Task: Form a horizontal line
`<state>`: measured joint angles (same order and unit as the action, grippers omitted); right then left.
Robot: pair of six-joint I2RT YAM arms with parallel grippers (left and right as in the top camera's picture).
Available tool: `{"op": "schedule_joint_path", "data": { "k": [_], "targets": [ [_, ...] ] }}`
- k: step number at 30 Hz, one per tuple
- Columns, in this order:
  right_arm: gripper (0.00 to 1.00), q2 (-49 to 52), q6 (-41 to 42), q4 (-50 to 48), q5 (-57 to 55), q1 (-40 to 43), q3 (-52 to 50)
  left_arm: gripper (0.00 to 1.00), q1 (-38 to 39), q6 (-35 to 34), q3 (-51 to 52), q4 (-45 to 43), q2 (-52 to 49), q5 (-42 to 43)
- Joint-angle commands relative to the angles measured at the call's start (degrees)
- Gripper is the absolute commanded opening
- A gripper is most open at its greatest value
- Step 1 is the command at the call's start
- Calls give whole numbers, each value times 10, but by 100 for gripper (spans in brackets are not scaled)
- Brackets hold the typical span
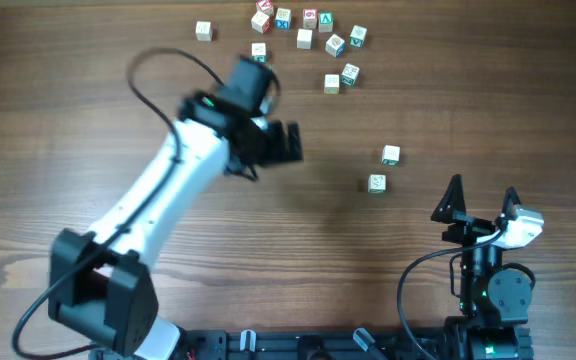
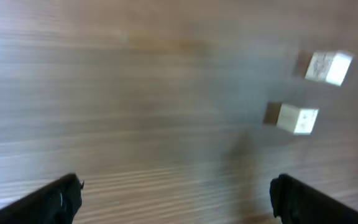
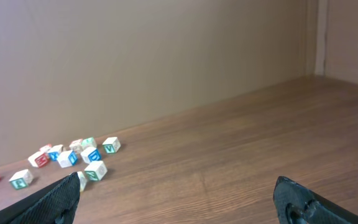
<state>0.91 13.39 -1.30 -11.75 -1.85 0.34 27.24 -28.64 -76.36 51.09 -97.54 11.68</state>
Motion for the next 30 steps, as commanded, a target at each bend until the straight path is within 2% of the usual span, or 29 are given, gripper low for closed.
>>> {"op": "schedule_joint_path", "data": {
  "k": [1,6,11,14,20,25,30],
  "targets": [
    [100,-1,12,-3,-5,-3,0,100,73,-40,102,-99,-1,29],
    [100,-1,129,3,54,-3,0,100,159,-50,128,-166,-1,1],
    [100,-1,211,5,76,-3,0,100,233,-51,128,-214,-10,-131],
    [100,-1,259,-2,93,-3,0,100,243,-53,128,-245,-39,-144],
    [100,-1,267,-14,159,-3,0,100,242,-53,128,-327,-99,-97],
    [100,-1,268,-28,180,-3,10,100,242,-66,128,-367,-111,-92],
    [100,-1,184,-16,179,-3,42,100,242,-66,128,-418,-124,-97]
  ]
}}
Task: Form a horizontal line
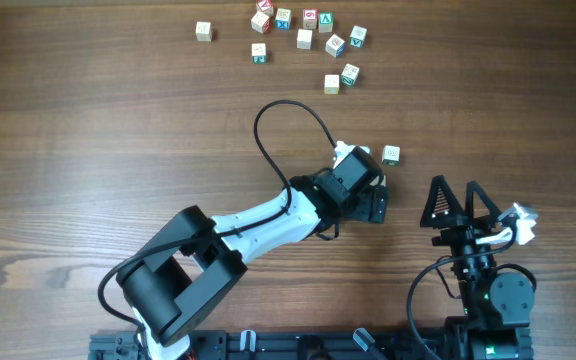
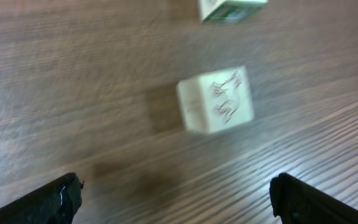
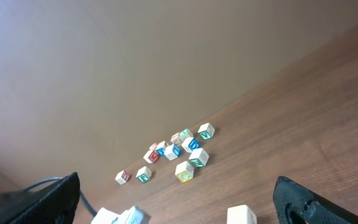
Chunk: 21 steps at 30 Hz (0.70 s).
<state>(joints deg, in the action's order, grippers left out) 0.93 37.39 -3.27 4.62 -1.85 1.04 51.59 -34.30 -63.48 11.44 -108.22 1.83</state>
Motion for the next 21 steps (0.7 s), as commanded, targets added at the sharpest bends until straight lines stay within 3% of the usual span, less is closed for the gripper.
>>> {"op": "schedule_joint_path", "data": {
  "k": [1,13,16,21],
  "targets": [
    [100,-1,-62,8,13,-3,42,100,-1,-11,-1,-30,-23,-2],
    [100,-1,-42,10,-111,-1,156,99,-2,-41,-3,-98,-64,-35],
    [100,-1,-38,11,-111,-1,179,90,-2,-52,-3,-112,-78,-47],
    [100,-2,-4,9,-167,-1,203,57,-2,-52,-6,-113,-85,-48]
  ]
}}
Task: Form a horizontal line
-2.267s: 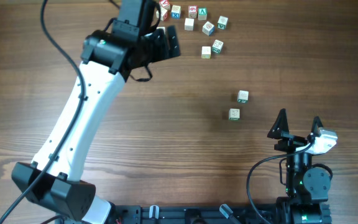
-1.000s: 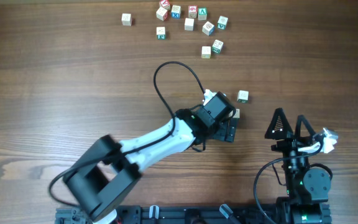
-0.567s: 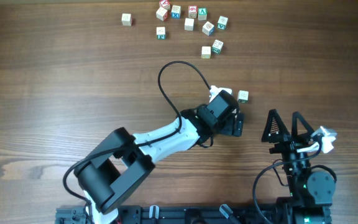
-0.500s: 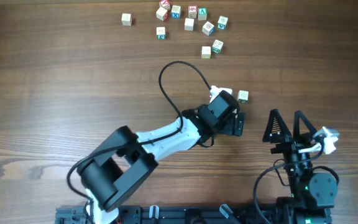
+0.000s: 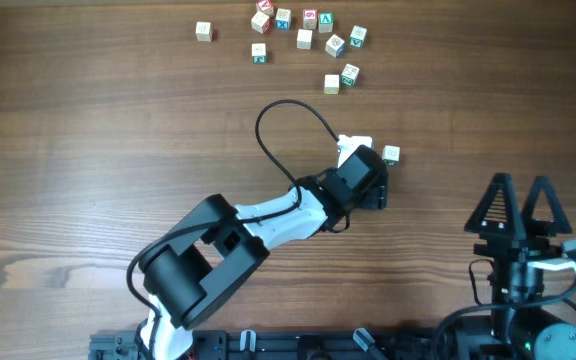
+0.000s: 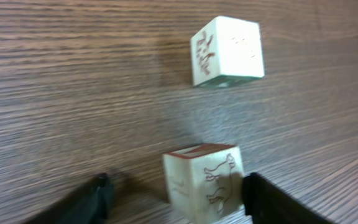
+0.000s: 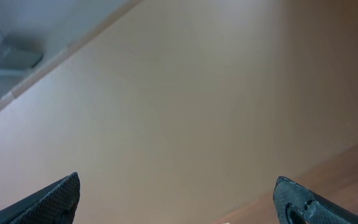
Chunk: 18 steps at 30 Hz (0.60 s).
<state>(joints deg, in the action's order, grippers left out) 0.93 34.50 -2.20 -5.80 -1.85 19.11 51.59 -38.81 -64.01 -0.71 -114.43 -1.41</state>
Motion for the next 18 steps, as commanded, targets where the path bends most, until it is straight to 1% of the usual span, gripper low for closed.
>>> {"op": "schedule_joint_path", "data": {
  "k": [1,4,6,7,8,9,10,11,13,16,18],
  "targets": [
    [99,-2,33,-4,-91,-1,24,54,-2,-7,-2,9,-23,-19],
    [100,-2,31,-11,-130,-1,24,45,0,-7,-2,9,-25,-33],
    [100,-2,31,-4,-135,-1,24,46,1,-7,-2,8,-25,-34],
    [100,-2,31,3,-135,-1,24,50,1,-7,-3,9,-25,-34],
    [100,-2,30,13,-136,-1,24,63,2,-7,-6,9,-25,-34],
    [100,-2,30,23,-138,-1,24,74,3,-7,-7,9,-25,-34],
    [100,-2,30,31,-138,-1,24,79,5,-7,-8,10,-25,-34],
    [100,-2,30,48,-140,-1,24,86,8,-6,-11,14,-25,-34],
    [100,-2,30,63,-140,-1,24,90,12,-4,-18,26,-21,-34],
    [100,-2,30,86,-140,-1,24,89,23,21,-30,30,-21,-39],
    [100,-2,30,100,-140,-1,24,91,32,24,-30,31,-24,-61]
  ]
}}
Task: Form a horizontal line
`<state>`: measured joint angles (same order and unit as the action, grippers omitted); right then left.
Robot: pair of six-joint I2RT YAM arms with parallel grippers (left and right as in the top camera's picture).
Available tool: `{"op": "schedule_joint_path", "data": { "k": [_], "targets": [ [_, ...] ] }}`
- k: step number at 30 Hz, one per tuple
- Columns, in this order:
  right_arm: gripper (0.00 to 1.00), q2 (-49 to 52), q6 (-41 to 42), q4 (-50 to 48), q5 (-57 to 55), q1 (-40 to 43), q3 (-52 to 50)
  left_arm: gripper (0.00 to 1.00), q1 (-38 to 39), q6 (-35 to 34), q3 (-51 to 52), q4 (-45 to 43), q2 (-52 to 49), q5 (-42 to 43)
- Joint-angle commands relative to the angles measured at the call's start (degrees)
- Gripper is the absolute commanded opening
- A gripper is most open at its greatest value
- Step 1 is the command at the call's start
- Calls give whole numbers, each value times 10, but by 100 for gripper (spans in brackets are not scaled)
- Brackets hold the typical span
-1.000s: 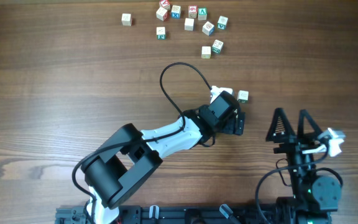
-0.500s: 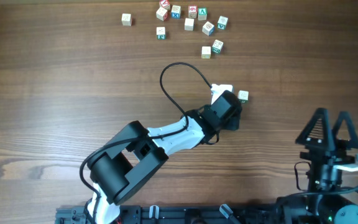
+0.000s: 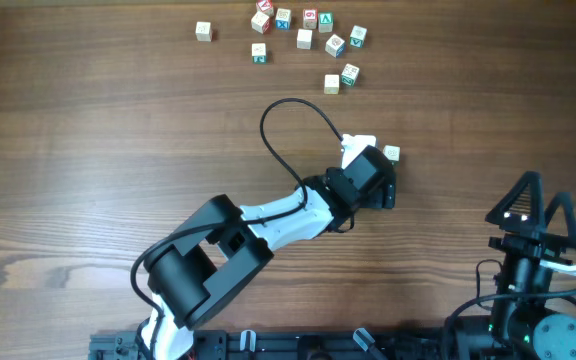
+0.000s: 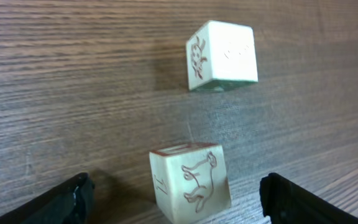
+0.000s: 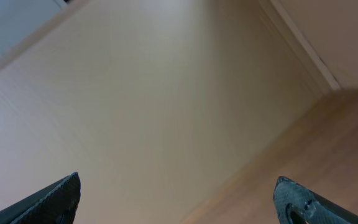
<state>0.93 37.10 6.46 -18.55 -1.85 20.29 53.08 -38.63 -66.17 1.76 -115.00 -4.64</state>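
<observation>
In the left wrist view a cream block with a brown animal drawing [image 4: 190,182] stands on the wooden table [image 4: 73,74], between the fingers of my open left gripper [image 4: 176,202], which do not touch it. A second cream block [image 4: 222,56] lies just beyond it. From overhead the left gripper [image 3: 386,190] covers the near block, and the far block [image 3: 392,154] shows beside it. My right gripper [image 3: 545,195] is open at the front right, lifted, and its wrist view sees only the wall between its fingertips [image 5: 55,199].
A loose cluster of several lettered blocks [image 3: 308,25] lies at the far edge, with single blocks at the left [image 3: 203,31] and nearer [image 3: 332,84]. The left arm's black cable [image 3: 288,120] loops over the table's middle.
My left gripper's fingers stand wider apart around the animal block than before. The right gripper has tilted and shifted slightly right, still facing the wall.
My left gripper was open over the table's middle, left of the two lone blocks. Then it was close to them, then low with narrowed fingers around the near block, and now wider. The right gripper has tipped upward from facing the table to facing the wall.
</observation>
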Motion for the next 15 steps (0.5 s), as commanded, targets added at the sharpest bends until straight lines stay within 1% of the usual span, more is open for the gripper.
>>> {"op": "schedule_joint_path", "data": {
  "k": [1,3,4,6,7,8,11,15],
  "targets": [
    [100,-2,4,19,-12,-1,12,91,21,22,-8,6,-21,-37],
    [100,-2,4,27,-12,-1,12,91,23,22,-9,5,-28,-45],
    [100,-2,4,29,-12,-1,12,88,22,22,-9,5,-31,-45],
    [100,-2,4,28,-17,-1,12,75,15,22,-10,3,-33,-45],
    [100,-2,4,26,-26,-1,12,63,11,22,-10,2,-33,-45],
    [100,-2,4,26,-35,-1,12,58,8,21,-10,0,-33,-45],
    [100,-2,4,26,-46,-1,12,34,2,21,-10,-3,-33,-45],
    [100,-2,4,26,-46,-1,12,30,2,22,-12,-5,-33,-45]
  ]
}}
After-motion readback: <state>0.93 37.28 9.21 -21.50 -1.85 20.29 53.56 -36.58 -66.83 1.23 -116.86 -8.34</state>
